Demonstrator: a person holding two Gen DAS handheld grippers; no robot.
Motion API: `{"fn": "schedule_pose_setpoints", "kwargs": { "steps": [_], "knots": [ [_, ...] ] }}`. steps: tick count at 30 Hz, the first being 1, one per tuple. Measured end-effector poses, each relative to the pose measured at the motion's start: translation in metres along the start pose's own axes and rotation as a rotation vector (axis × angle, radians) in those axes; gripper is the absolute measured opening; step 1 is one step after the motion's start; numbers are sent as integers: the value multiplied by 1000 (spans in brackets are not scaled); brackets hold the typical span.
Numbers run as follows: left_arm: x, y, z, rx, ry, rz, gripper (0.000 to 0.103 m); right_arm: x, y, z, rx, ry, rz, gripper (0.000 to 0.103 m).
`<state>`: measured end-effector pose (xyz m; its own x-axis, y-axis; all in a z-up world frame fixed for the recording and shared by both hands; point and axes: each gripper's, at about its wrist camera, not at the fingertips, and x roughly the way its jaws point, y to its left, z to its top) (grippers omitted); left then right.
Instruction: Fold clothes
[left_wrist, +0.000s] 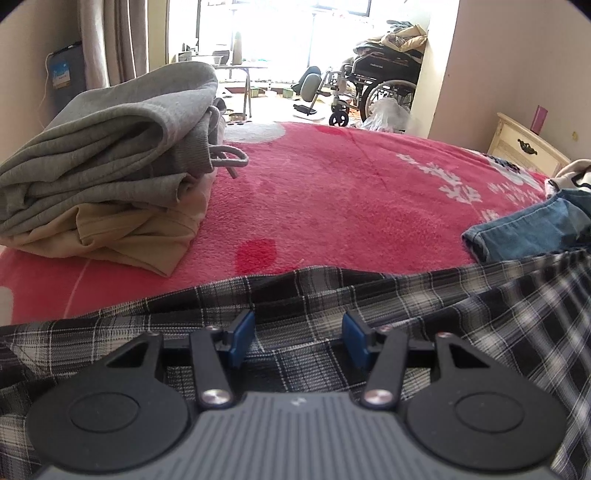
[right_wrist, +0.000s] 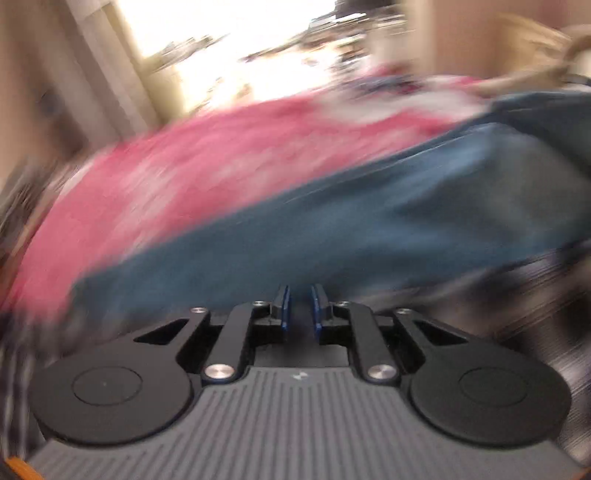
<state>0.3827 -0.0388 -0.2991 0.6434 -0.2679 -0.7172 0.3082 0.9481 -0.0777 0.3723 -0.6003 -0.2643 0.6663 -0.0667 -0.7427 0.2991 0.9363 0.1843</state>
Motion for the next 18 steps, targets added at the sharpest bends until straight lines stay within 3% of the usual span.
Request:
{"fn": "schedule_pose_setpoints", "kwargs": {
  "steps": [2, 4, 6, 8, 11, 13, 15, 17, 18],
  "knots": [
    [0, 2, 1, -11, 1, -3, 54, -3, -29, 14, 112, -54, -67, 14],
    [1, 2, 1, -17, 3, -4, 54, -27, -66, 20, 203, -82, -46, 16],
    [2, 1, 0, -4, 5, 0, 55, -47, -92, 15, 247, -31, 61, 18],
    [2, -1, 0, 15, 6, 6, 55, -43, -108, 6, 258, 91, 122, 26],
    [3, -4, 1, 25, 13, 16, 56, -23, -129, -6, 272, 141, 4, 24],
    [4, -3, 2, 23, 16, 14, 57, -28, -150, -9, 392, 43, -18, 22],
    [3, -2, 3, 18, 16, 16, 57, -48, -159, -7, 428, -80, -112, 26],
    [1, -1, 5, 11, 14, 24, 57, -74, -161, -4, 396, -131, -196, 27],
    [-1, 1, 7, 4, 12, 27, 57, -86, -159, -7, 373, -118, -177, 27]
  ]
}}
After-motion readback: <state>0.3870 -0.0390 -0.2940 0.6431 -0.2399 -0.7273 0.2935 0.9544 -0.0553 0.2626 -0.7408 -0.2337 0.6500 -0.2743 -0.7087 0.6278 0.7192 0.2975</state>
